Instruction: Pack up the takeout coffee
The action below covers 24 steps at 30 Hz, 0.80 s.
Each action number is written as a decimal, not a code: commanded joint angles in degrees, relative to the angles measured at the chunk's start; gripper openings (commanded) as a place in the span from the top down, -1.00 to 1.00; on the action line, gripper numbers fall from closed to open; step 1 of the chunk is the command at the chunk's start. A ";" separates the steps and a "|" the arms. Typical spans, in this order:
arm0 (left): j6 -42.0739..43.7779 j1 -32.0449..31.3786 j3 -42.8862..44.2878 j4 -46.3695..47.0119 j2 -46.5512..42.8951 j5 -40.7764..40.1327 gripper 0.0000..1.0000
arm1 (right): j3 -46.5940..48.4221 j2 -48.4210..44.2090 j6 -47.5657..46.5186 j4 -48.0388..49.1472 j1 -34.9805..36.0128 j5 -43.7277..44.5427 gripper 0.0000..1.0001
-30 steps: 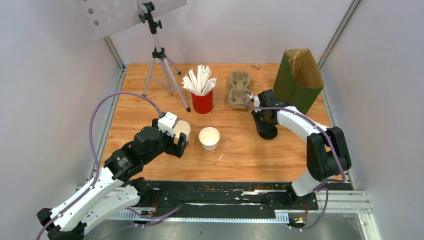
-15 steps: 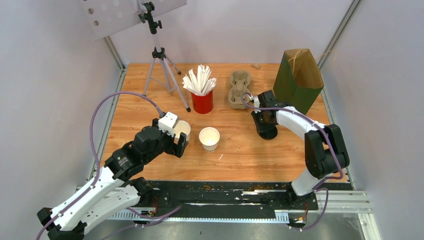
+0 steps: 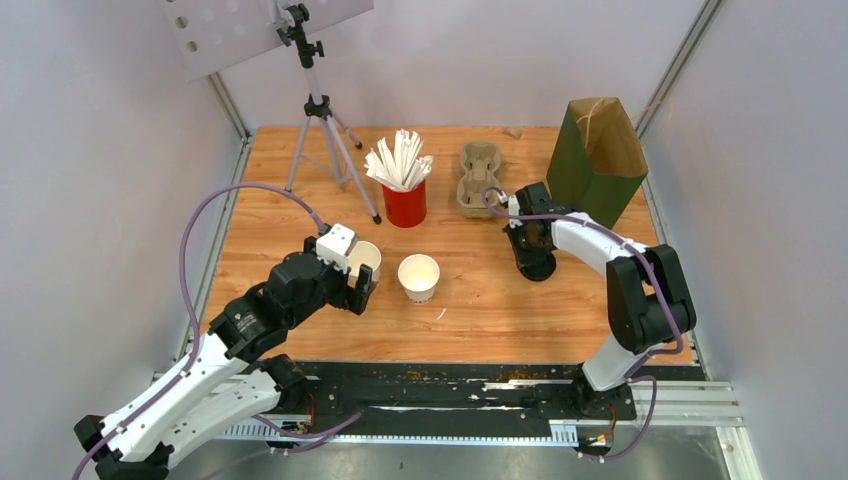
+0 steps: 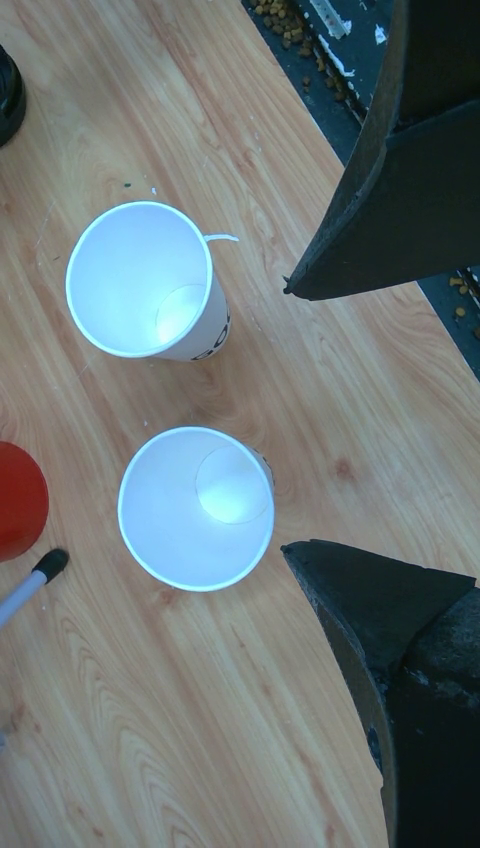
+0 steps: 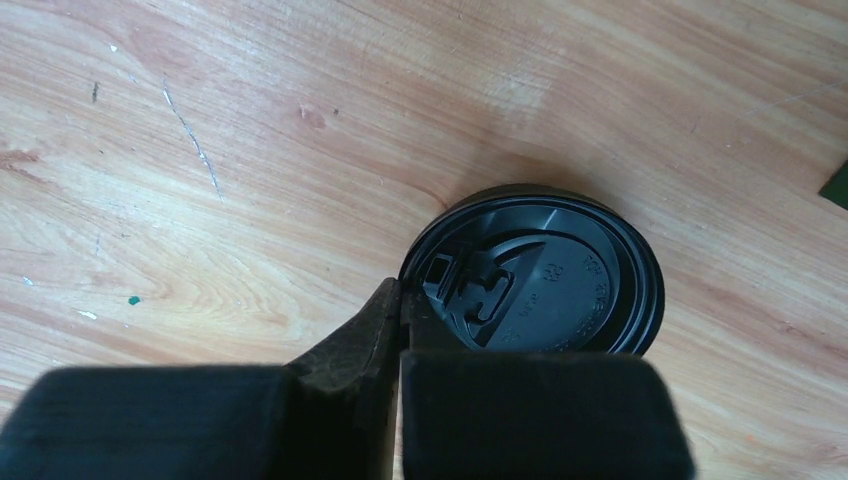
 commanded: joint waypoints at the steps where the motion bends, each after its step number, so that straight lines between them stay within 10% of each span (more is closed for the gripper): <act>1: 1.03 -0.14 0.59 1.53 -0.35 -0.55 -0.94 | 0.99 -0.66 -0.68 -0.42 -0.26 -1.20 1.00; 24: 0.71 -0.14 0.57 1.38 0.13 0.39 -1.00 | 2.00 -5.35 3.19 -5.77 -0.39 -6.54 0.98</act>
